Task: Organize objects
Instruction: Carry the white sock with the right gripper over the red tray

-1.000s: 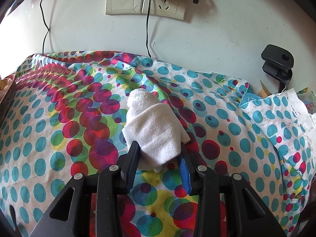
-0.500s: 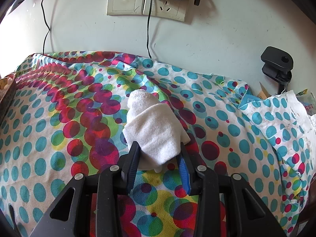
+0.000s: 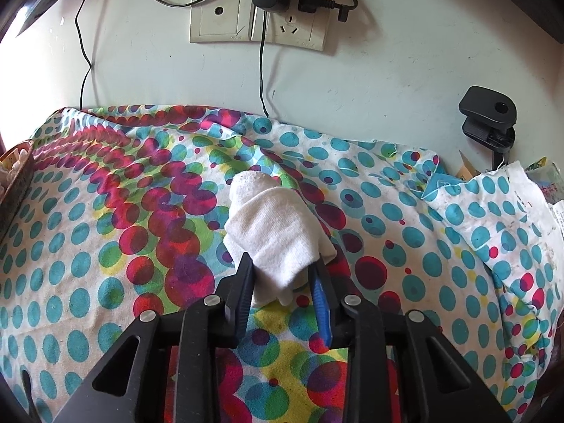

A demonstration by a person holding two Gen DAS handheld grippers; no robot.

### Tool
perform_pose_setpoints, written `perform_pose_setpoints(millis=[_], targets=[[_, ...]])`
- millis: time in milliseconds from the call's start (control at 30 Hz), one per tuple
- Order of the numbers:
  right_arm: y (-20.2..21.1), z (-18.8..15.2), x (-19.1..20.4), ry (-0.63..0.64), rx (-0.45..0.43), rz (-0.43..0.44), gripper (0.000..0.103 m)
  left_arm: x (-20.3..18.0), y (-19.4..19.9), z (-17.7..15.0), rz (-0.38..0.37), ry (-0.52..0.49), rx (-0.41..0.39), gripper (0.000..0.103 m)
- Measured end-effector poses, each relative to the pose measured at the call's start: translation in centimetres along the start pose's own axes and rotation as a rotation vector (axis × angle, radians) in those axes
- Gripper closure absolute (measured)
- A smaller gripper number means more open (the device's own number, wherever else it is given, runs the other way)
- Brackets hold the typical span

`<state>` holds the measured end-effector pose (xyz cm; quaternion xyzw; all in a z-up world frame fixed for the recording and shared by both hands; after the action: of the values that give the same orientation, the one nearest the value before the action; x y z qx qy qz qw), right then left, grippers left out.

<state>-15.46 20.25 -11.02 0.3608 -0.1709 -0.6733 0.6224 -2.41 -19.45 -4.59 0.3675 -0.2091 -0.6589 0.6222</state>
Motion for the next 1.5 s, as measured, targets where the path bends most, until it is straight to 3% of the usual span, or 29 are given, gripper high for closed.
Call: perform_pose_setpoints(millis=[333, 467, 600, 700, 1000, 1233, 1500], targets=[[0.6, 0.1, 0.1, -0.037, -0.003, -0.002, 0.076, 2.2, 2.2, 0.6, 0.038, 0.029, -0.033, 0.071], [2.4, 1.3, 1.1, -0.051, -0.032, 0.038, 0.077, 4.2, 3.5, 0.7, 0.051, 0.088, -0.056, 0.071], [4.7, 3.0, 3.1, -0.092, -0.05, 0.14, 0.077, 5.8, 4.3, 0.6, 0.068, 0.123, -0.064, 0.071], [6.8, 3.8, 6.1, -0.073, -0.071, 0.215, 0.078, 6.6, 4.8, 0.6, 0.096, 0.131, -0.067, 0.071], [12.6, 4.6, 17.7, 0.098, -0.113, 0.416, 0.082, 7.9, 5.6, 0.4, 0.087, 0.166, -0.08, 0.071], [17.0, 5.8, 24.0, 0.192, -0.167, 0.519, 0.082, 8.6, 6.0, 0.4, 0.088, 0.183, -0.089, 0.071], [19.6, 4.7, 30.9, 0.29, -0.112, 0.612, 0.082, 9.8, 6.4, 0.1, 0.14, 0.18, -0.072, 0.07]])
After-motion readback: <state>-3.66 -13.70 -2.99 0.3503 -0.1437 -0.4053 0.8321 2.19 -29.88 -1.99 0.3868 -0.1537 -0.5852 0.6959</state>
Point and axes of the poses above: each gripper's, at about its wrist camera, not at the fingertips, and y roughly against the way its jaws point, x to its left, z to its top, the point moved 5 cm from there along -y, roughly the way its jaws point, and after that the axes turned 12 degrees about -z, right-handed, at the moved point
